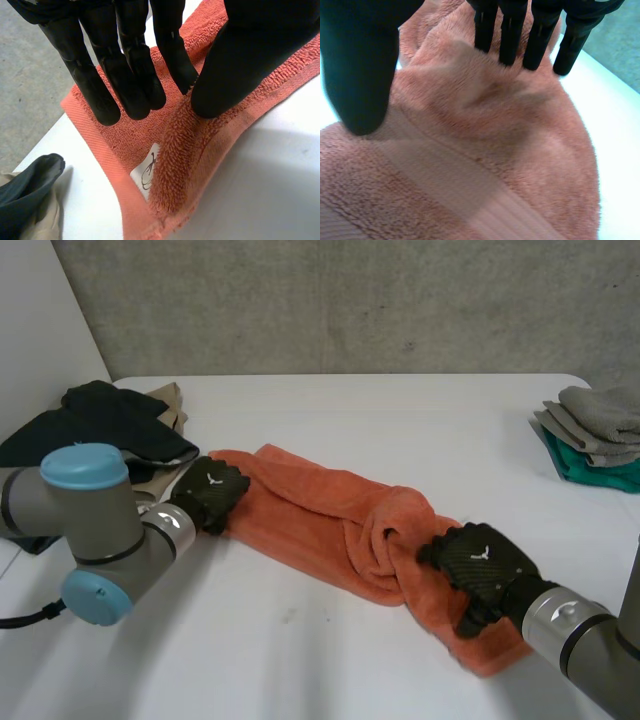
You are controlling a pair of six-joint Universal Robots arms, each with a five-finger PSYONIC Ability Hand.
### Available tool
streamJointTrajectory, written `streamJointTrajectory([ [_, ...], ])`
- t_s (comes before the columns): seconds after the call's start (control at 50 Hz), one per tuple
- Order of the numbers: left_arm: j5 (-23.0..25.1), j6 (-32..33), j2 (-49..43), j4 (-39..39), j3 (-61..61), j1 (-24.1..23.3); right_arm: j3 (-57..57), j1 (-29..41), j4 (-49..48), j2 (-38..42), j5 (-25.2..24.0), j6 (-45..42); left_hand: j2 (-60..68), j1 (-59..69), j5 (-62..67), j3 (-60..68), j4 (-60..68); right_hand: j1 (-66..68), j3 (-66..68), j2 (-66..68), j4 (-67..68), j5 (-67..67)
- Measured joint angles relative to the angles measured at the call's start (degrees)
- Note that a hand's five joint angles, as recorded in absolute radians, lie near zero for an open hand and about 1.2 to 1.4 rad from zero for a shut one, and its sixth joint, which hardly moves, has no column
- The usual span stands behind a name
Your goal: Fold the laundry.
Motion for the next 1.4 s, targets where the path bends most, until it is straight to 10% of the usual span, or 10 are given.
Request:
streamJointTrajectory([
  [0.18,-4.91,-3.86,19.12,-4.94,-6.54,-0.99,-4.70,-0.17,7.34,-5.89,2.21,-0.92,0.11,0.00,0.00,0.04,0.01,41.00,44.15,44.12,44.15,43.39],
  [0.26,-5.53,-8.58,29.09,-7.55,-9.26,-1.90,-6.49,-0.51,11.49,-4.67,2.61,-1.77,0.12,0.00,0.00,0.04,0.02,40.74,44.04,43.64,44.41,43.14],
  [0.46,-5.39,-15.47,44.21,-11.80,-15.14,-3.07,-7.90,-2.07,13.80,1.62,5.22,0.57,0.12,0.00,0.00,0.05,0.03,-1.95,-1.97,-1.49,-2.55,-3.78],
  [0.7,-5.59,-15.25,46.21,-11.77,-16.54,-3.95,-6.43,-1.81,9.61,-2.42,4.40,17.99,0.12,0.00,0.00,0.05,0.03,-5.15,-5.85,-1.89,-5.72,-7.57],
  [0.86,-5.58,-15.33,46.06,-11.59,-15.56,-4.16,-9.70,3.02,4.80,5.65,5.42,18.37,0.12,0.00,0.00,0.05,0.03,-4.02,-2.83,-1.35,-3.09,-3.00],
  [1.02,-5.67,-16.48,46.64,-11.67,-13.93,-4.56,-13.20,5.06,2.39,10.51,11.17,17.50,0.22,0.00,-0.02,0.29,0.05,39.41,43.02,43.74,42.37,42.49],
  [1.4,-6.08,-20.81,55.84,-15.14,-12.85,-5.27,-32.46,-6.06,16.85,-2.62,5.38,3.33,0.23,0.01,-0.02,0.29,0.05,40.42,44.83,44.27,44.99,44.21],
])
